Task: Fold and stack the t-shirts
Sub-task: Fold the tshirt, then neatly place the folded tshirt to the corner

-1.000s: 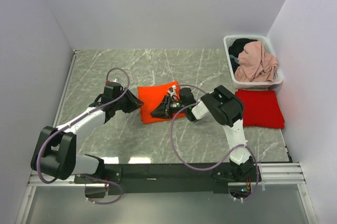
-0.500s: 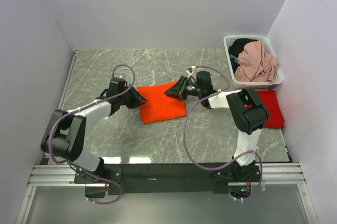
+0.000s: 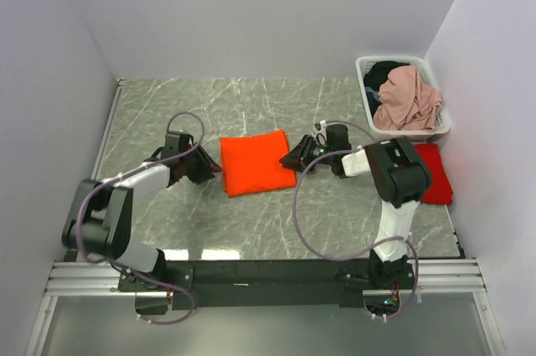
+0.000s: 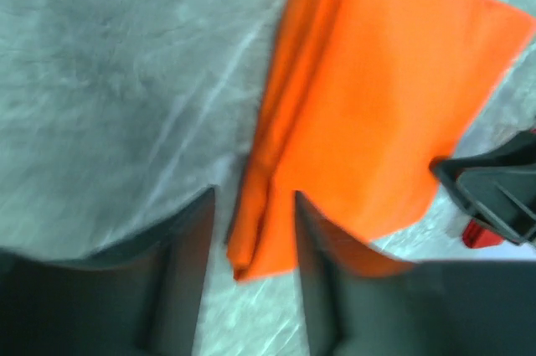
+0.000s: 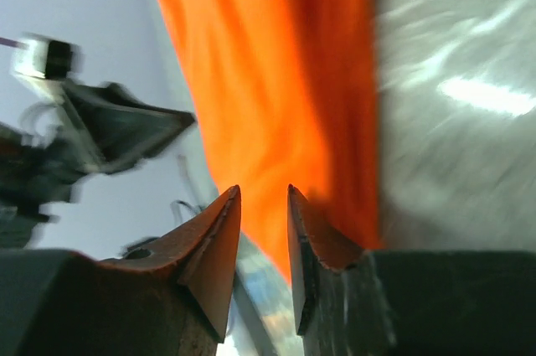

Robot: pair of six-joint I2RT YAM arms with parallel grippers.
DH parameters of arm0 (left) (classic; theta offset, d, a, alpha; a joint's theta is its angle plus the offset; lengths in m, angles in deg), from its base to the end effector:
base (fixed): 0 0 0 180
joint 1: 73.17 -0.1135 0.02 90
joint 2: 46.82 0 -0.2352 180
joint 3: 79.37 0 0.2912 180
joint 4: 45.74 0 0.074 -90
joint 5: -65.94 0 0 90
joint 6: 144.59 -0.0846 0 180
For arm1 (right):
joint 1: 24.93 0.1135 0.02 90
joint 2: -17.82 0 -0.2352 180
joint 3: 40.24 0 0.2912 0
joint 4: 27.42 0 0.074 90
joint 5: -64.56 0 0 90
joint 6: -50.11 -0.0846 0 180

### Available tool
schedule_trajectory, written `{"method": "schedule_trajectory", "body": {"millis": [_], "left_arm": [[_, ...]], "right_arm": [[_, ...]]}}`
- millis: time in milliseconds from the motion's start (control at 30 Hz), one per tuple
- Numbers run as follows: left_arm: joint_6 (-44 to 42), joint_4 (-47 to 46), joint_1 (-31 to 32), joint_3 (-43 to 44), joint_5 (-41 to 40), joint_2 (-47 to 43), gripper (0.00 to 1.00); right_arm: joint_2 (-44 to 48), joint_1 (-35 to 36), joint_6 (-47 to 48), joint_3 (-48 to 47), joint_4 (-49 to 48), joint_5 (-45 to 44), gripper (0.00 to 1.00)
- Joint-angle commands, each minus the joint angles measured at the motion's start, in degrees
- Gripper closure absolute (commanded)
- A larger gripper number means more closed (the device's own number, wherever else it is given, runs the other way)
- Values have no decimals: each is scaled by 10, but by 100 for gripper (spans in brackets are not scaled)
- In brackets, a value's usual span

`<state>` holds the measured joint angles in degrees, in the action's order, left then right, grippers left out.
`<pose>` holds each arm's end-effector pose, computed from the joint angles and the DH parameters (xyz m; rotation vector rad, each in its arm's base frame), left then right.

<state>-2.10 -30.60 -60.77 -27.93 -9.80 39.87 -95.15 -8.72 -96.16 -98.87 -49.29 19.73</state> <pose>0.3312 -0.0942 0.0601 -0.7753 2.4641 -0.7710 0.3619 0.1677 0.0217 0.2961 2.3542 1.5268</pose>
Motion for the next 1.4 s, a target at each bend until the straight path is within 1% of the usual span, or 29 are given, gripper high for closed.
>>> {"method": "schedule_trajectory", "body": {"millis": [0,33,67,100,133,167,200,233,300,400,533,600,700,767,800,833,900,933,967,1000,1067,1100,1133,1167,1200,1267,1300,1333,1367], "left_arm": [[-57,82,2,46,-63,-87,49],[-68,102,3,58,-84,-110,45],[-89,116,5,62,-96,-122,41],[-99,128,9,66,-106,-132,33],[-109,154,11,71,-121,-153,28],[-126,166,17,75,-142,-164,25],[-134,180,17,78,-141,-173,17],[-141,199,18,83,-160,-192,15],[-158,214,18,91,-200,-214,7],[-187,227,18,111,-244,-224,4],[-212,226,18,153,-272,-205,6],[-219,229,18,169,-255,-189,9],[-232,215,38,177,-238,-181,7],[-244,214,92,180,-255,-172,5],[-250,215,117,187,-266,-158,5],[-254,216,165,192,-284,-148,5],[-266,216,209,208,-290,-114,7],[-276,214,252,215,-292,-102,8],[-283,212,274,222,-302,-88,12],[-302,203,315,237,-310,-60,16],[-324,198,351,257,-308,-28,27],[-333,198,366,283,-304,9,28],[-352,199,392,294,-302,28,30],[-360,193,405,307,-305,46,31],[-370,193,417,329,-311,81,31],[-396,189,450,353,-328,116,32],[-404,186,466,375,-348,149,33],[-418,186,473,386,-355,165,35],[-422,186,477,407,-360,193,40]], "right_arm": [[106,-3,132,-10,156,-43,63],[144,-3,150,-16,224,-80,60],[161,-3,171,-20,261,-99,59],[177,-3,204,-26,291,-123,54],[205,-3,216,-27,316,-160,52],[216,-3,229,-28,363,-180,50],[225,-2,249,-29,384,-193,46],[238,-2,259,-30,419,-204,45],[247,1,280,-34,450,-229,43],[262,8,291,-38,477,-256,41],[239,28,286,-60,486,-267,39],[227,30,269,-62,473,-257,39],[209,33,257,-70,476,-274,39],[215,32,254,-65,476,-279,39],[223,32,257,-64,479,-299,38],[226,31,260,-64,492,-308,37],[241,23,267,-63,504,-319,34],[248,16,268,-60,510,-323,33],[257,11,267,-55,512,-325,32],[273,-1,267,-42,514,-329,31],[290,-12,264,-28,519,-334,28],[305,-22,263,-23,522,-337,27],[311,-26,261,-21,535,-341,27],[318,-31,258,-20,542,-352,26],[333,-35,253,-15,548,-354,23],[350,-53,238,1,560,-351,20],[371,-62,231,9,561,-349,18],[382,-71,226,16,563,-352,16],[402,-77,217,31,561,-359,16]]}}
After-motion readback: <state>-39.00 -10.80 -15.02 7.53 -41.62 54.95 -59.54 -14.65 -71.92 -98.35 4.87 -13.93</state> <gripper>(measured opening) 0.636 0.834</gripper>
